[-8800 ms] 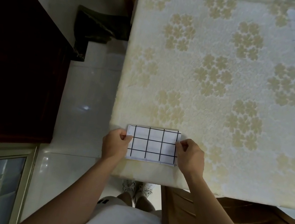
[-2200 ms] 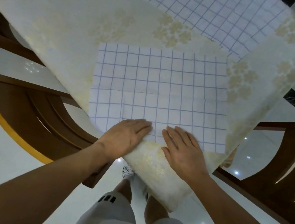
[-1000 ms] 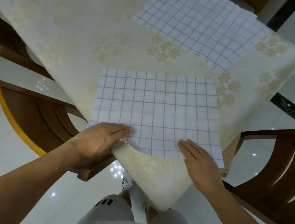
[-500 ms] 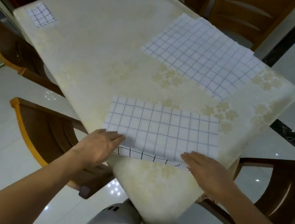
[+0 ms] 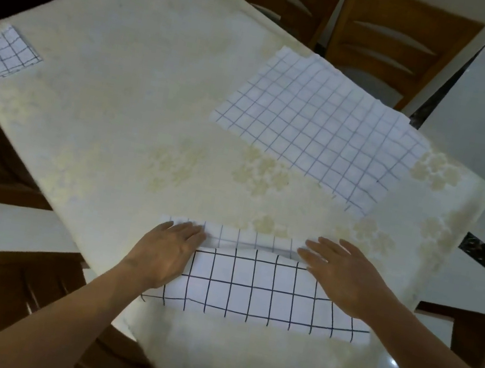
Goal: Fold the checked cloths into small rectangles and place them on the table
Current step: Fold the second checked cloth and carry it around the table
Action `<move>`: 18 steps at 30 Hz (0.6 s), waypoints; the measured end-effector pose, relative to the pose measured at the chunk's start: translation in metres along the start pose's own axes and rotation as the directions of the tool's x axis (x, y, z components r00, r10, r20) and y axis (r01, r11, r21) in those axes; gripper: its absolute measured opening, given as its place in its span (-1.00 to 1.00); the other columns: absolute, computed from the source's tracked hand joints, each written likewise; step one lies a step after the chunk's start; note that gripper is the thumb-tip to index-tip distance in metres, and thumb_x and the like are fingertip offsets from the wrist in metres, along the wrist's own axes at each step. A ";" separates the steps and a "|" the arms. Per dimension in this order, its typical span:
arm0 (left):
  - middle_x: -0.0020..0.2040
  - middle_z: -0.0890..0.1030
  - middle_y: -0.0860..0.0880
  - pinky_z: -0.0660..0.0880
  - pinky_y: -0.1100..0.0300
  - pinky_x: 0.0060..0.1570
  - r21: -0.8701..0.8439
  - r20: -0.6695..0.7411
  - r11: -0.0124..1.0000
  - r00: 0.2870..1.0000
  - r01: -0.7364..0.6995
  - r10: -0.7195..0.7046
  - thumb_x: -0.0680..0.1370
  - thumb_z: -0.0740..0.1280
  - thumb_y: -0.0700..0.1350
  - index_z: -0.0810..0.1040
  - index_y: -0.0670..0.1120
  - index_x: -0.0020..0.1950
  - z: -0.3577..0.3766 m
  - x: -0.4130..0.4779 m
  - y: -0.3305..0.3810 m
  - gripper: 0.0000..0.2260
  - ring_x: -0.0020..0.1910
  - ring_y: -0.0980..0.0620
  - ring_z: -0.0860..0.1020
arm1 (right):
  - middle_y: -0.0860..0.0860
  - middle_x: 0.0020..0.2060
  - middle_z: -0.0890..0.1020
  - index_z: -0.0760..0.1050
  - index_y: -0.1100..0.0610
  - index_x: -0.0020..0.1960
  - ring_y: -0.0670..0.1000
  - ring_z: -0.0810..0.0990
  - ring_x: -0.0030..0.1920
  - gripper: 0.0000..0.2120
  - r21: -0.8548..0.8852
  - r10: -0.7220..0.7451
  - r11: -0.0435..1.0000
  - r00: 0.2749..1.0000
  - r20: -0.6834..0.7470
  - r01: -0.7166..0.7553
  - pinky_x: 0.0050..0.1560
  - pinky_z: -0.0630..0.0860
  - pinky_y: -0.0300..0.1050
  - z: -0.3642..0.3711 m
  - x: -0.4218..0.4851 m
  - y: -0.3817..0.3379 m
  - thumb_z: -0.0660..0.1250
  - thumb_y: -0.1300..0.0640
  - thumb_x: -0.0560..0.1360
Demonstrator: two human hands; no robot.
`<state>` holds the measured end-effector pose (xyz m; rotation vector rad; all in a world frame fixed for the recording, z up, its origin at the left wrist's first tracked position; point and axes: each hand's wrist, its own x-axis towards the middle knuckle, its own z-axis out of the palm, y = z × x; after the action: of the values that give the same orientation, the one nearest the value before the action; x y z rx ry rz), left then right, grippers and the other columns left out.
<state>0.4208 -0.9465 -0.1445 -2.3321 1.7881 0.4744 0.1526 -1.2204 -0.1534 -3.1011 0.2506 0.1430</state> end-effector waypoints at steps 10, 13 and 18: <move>0.42 0.48 -0.14 0.48 -0.09 0.25 -0.014 -0.080 0.999 0.996 0.030 -0.031 0.49 0.08 -0.19 0.51 -0.08 0.40 0.021 0.035 -0.014 -0.50 0.35 -0.15 0.51 | 0.05 0.43 0.47 0.45 0.04 0.41 0.12 0.44 0.43 -0.53 0.057 0.131 0.989 0.990 0.049 -0.134 0.31 0.49 0.10 0.041 0.019 0.006 -0.04 -0.05 0.64; 0.46 0.43 -0.14 0.43 -0.09 0.30 -0.056 -0.166 0.998 0.985 0.032 -0.041 0.49 0.16 -0.22 0.46 -0.08 0.44 0.031 0.039 -0.016 -0.50 0.41 -0.16 0.45 | 0.06 0.49 0.38 0.38 0.05 0.48 0.12 0.34 0.50 -0.54 0.052 0.185 0.981 0.983 0.015 -0.186 0.41 0.39 0.15 0.050 0.019 0.004 0.00 -0.02 0.65; 0.56 0.26 -0.12 0.21 -0.13 0.47 -0.142 -0.224 0.983 0.964 0.114 -0.144 0.56 0.25 -0.23 0.25 -0.04 0.57 0.041 0.044 -0.015 -0.44 0.53 -0.13 0.25 | 0.06 0.56 0.25 0.26 0.07 0.55 0.09 0.16 0.57 -0.53 0.070 0.257 0.964 0.966 -0.010 -0.255 0.52 0.19 0.16 0.060 0.018 -0.001 0.00 -0.01 0.68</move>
<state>0.4398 -0.9695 -0.1994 -2.6720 1.7302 0.3138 0.1652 -1.2205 -0.2153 -2.9896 0.6432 0.1066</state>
